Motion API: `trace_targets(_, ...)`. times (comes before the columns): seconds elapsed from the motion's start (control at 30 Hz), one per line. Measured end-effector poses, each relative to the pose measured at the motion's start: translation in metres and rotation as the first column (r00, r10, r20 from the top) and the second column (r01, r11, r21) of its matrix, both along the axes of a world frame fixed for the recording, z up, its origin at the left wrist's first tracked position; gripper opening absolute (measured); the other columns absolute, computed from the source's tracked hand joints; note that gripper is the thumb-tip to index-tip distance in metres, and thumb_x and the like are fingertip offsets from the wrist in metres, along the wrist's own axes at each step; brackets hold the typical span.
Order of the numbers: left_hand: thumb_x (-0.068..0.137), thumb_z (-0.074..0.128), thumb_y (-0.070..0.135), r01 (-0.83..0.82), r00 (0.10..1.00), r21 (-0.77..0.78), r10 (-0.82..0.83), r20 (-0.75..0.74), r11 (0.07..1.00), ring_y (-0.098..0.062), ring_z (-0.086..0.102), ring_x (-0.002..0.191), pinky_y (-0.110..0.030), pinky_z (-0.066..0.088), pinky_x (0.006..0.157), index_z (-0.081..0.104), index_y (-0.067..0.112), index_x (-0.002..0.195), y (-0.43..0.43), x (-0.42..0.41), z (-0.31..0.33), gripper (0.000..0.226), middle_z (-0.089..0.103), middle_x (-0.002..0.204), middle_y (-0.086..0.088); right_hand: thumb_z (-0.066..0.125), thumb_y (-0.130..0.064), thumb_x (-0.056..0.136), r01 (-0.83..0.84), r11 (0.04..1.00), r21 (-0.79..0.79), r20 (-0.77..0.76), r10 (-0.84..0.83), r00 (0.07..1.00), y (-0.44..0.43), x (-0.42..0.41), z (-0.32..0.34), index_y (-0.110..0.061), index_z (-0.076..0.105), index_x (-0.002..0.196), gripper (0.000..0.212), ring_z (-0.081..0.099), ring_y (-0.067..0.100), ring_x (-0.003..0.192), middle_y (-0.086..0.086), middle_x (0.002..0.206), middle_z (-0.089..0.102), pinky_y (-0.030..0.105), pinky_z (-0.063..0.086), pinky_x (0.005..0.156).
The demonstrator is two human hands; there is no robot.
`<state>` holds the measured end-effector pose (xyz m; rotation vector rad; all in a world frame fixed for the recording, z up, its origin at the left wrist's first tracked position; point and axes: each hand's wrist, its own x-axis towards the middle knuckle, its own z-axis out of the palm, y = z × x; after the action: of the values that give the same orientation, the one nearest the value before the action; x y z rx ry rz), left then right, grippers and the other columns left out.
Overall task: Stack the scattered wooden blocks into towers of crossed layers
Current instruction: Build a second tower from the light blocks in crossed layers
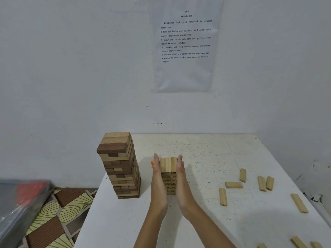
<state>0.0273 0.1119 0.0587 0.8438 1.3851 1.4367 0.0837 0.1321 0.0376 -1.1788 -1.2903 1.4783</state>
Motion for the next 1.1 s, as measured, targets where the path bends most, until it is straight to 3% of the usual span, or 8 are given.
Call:
trace_targets(0.1, 0.091, 0.009, 0.061, -0.005, 1.000, 0.006, 0.005, -0.003, 1.000, 0.005, 0.030, 0.130, -0.022, 0.024, 0.103, 0.020, 0.046, 0.148, 0.000, 0.002, 0.003, 0.060, 0.023, 0.140, 0.036, 0.010, -0.070, 0.088, 0.003, 1.000, 0.017, 0.013, -0.003, 1.000, 0.002, 0.002, 0.002, -0.055, -0.005, 0.140, 0.056, -0.010, 0.005, 0.147, -0.025, 0.153, -0.009, 0.049, 0.000, 0.121)
trace_targets(0.2, 0.087, 0.011, 0.064, -0.002, 1.000, 0.013, 0.002, -0.005, 1.000, -0.001, 0.032, 0.133, -0.017, 0.028, 0.100, 0.020, 0.045, 0.149, 0.000, 0.001, 0.002, 0.065, 0.025, 0.145, 0.027, 0.010, -0.073, 0.086, 0.003, 1.000, 0.024, 0.021, -0.003, 1.000, 0.002, 0.001, 0.002, -0.058, -0.005, 0.138, 0.056, -0.009, 0.006, 0.147, -0.031, 0.147, -0.006, 0.050, 0.001, 0.121)
trace_targets(0.4, 0.080, 0.014, 0.072, -0.001, 1.000, 0.017, 0.001, -0.029, 1.000, -0.009, 0.015, 0.147, -0.045, 0.014, 0.121, 0.020, 0.051, 0.147, 0.002, 0.000, -0.005, 0.071, 0.013, 0.157, 0.018, 0.009, -0.083, 0.080, -0.010, 1.000, -0.014, 0.005, 0.010, 1.000, 0.002, 0.001, -0.002, -0.058, -0.003, 0.141, 0.067, -0.004, 0.006, 0.148, -0.020, 0.159, -0.009, 0.050, 0.003, 0.121)
trace_targets(0.67, 0.084, 0.014, 0.067, -0.001, 1.000, 0.026, 0.001, -0.006, 1.000, -0.004, 0.018, 0.143, -0.036, 0.015, 0.120, 0.019, 0.046, 0.149, 0.001, 0.002, -0.002, 0.068, 0.015, 0.152, 0.024, 0.008, -0.075, 0.085, -0.006, 1.000, -0.017, 0.011, 0.006, 1.000, 0.000, 0.002, 0.004, -0.063, -0.001, 0.133, 0.050, -0.005, 0.006, 0.148, -0.020, 0.159, -0.006, 0.050, 0.000, 0.121)
trace_targets(0.9, 0.086, 0.014, 0.061, -0.015, 1.000, 0.039, 0.015, -0.003, 0.999, 0.007, 0.017, 0.132, -0.024, 0.017, 0.109, 0.021, 0.043, 0.149, -0.001, 0.001, 0.003, 0.066, 0.013, 0.139, 0.031, 0.014, -0.083, 0.079, -0.035, 0.999, -0.027, -0.021, 0.035, 0.999, -0.004, 0.002, 0.007, -0.055, 0.002, 0.146, 0.074, 0.013, 0.007, 0.147, -0.016, 0.161, 0.007, 0.046, 0.011, 0.122)
trace_targets(0.97, 0.085, 0.014, 0.063, -0.022, 1.000, 0.037, 0.023, -0.016, 0.999, 0.002, 0.017, 0.139, -0.027, 0.015, 0.112, 0.021, 0.043, 0.149, -0.001, 0.000, 0.002, 0.068, 0.013, 0.151, 0.025, 0.015, -0.080, 0.082, -0.031, 0.997, -0.065, -0.039, 0.029, 0.999, -0.005, 0.004, 0.013, -0.050, 0.006, 0.149, 0.074, 0.026, -0.002, 0.138, -0.021, 0.155, 0.020, 0.034, 0.016, 0.119)
trace_targets(1.03, 0.087, 0.013, 0.062, -0.033, 0.999, 0.046, 0.034, -0.019, 0.998, 0.002, 0.013, 0.143, -0.025, 0.013, 0.111, 0.021, 0.042, 0.150, -0.002, -0.002, 0.002, 0.066, 0.013, 0.156, 0.021, 0.016, -0.066, 0.094, -0.006, 0.995, -0.096, -0.062, 0.000, 0.998, -0.005, 0.009, 0.018, -0.046, 0.015, 0.148, 0.057, 0.038, -0.019, 0.107, -0.033, 0.126, 0.036, 0.023, 0.021, 0.105)
trace_targets(1.1, 0.094, 0.012, 0.055, -0.041, 0.999, 0.057, 0.042, -0.017, 0.998, 0.016, 0.011, 0.134, -0.020, 0.011, 0.106, 0.022, 0.042, 0.149, -0.005, -0.002, 0.006, 0.057, 0.014, 0.150, 0.028, 0.016, -0.055, 0.100, 0.006, 0.993, -0.119, -0.087, -0.016, 0.996, -0.006, 0.015, 0.024, -0.042, 0.020, 0.147, 0.048, 0.038, -0.020, 0.102, -0.035, 0.115, 0.034, 0.022, 0.021, 0.098)
